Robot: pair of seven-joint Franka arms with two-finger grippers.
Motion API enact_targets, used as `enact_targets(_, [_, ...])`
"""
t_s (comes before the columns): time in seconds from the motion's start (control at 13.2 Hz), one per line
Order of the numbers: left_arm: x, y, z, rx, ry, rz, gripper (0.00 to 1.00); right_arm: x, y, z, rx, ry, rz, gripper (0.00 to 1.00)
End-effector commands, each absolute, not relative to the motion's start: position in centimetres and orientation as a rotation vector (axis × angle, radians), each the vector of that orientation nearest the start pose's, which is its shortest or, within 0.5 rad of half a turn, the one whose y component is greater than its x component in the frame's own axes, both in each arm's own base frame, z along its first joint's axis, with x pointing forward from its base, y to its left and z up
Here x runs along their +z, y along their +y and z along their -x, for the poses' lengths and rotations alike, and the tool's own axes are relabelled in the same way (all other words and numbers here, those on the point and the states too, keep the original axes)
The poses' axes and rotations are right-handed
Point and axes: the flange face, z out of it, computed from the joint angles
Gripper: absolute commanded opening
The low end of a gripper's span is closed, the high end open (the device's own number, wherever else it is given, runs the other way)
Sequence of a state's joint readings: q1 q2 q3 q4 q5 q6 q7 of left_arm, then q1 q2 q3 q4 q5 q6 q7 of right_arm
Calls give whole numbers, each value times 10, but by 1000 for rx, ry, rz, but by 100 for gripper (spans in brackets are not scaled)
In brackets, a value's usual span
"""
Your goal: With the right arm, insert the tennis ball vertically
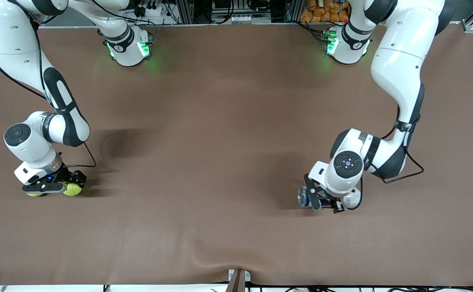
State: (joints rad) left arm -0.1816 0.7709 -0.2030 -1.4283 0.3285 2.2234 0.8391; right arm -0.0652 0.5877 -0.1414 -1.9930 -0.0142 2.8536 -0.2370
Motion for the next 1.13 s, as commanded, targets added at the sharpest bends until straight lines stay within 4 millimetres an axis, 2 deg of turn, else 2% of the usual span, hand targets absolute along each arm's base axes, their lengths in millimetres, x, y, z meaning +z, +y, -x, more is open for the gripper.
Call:
enact_targets(0.0, [258,-245,-690,-83,1876,2503,72,186,-127,-629,-456,-118,3244,100])
enact_targets(0.3, [269,-289,-675,-202,1896,2772,72,183,-128,-632,-458,-118,3245,100])
enact_targets(0.53, [285,-329,-666,-389,1902,2896,71,178,-124,-631,-450,-87,3229,100])
enact_targets(0.61, [291,-341,-664,-464,1900,2922,72,178,-121,-632,-451,-87,3224,88])
enact_targets(0.68, [299,-355,-661,-542,1895,2950,72,179,-121,-632,-451,-87,3223,54])
enact_targets(0.76, [304,-364,-659,-614,1886,2960,72,179,-120,-632,-451,-89,3222,41])
enact_targets(0.83, [310,-376,-655,-687,1883,2971,72,181,-119,-633,-456,-93,3221,39])
enact_targets(0.91, [315,-385,-654,-756,1863,2997,72,184,-117,-633,-461,-103,3218,31])
enact_targets(1.06, [323,-406,-645,-878,1815,3057,72,210,-109,-633,-496,-124,3207,20])
